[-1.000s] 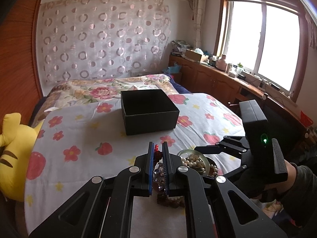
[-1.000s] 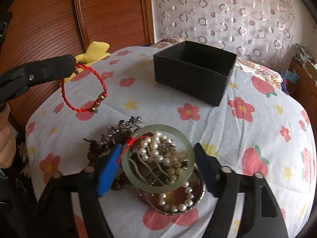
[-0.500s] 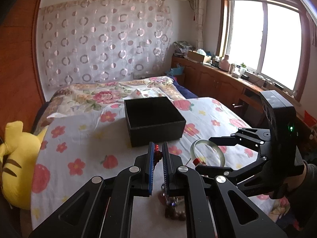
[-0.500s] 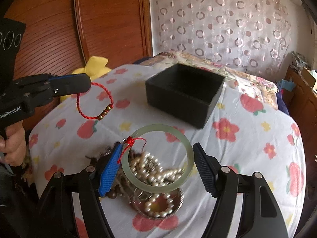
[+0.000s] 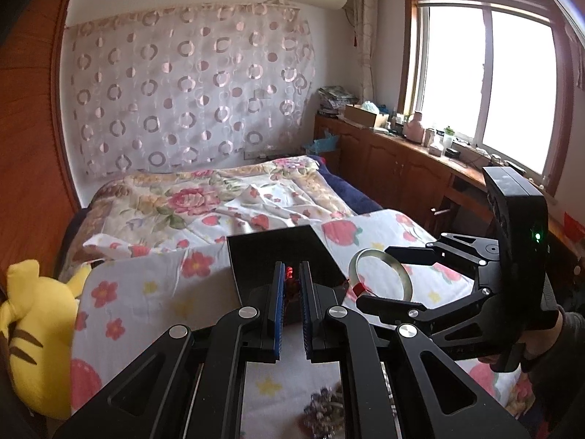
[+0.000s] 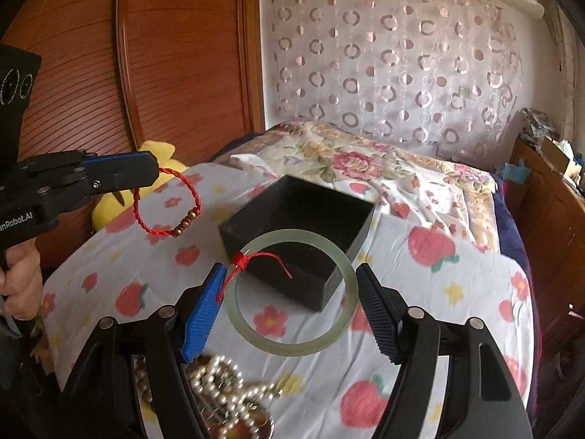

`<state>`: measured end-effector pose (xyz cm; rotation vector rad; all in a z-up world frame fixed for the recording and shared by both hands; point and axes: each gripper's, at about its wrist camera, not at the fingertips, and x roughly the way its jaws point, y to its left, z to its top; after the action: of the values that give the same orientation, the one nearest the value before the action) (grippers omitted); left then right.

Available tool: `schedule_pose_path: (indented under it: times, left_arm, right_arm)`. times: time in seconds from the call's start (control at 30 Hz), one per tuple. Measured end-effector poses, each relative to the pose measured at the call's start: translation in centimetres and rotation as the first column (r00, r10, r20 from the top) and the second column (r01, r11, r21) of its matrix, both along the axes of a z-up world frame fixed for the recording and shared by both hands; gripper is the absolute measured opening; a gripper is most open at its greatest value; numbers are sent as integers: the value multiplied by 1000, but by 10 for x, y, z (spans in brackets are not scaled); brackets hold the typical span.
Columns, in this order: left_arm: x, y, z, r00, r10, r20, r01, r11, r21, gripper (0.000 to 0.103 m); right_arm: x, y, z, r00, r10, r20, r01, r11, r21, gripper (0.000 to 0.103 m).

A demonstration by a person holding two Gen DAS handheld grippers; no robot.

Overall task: Organize jewelry
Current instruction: 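Drop the red bracelet into the black box while the right tool drops the bangle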

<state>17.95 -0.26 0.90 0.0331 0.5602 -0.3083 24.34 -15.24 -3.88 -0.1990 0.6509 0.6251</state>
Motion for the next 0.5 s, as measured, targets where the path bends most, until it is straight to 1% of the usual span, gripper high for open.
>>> schedule_pose_path:
  times: [0.1,0.27,0.5]
  left_arm:
    - [8,-2,2,1000,-1,-4,1,1000,-6,7]
    - [39,-4,-2,1000,3,-20,-3,1000,-2,7]
    - [79,0,-22,997,7,-75,-10,1000,-28,7]
  right_arm:
    - [11,5,0,1000,10,9,-10,1000,-3,74]
    - [28,15,-9,1000,26,4,-26,999,-21,74]
    - [47,16,-20,999,39,-23,-39,999,5,74]
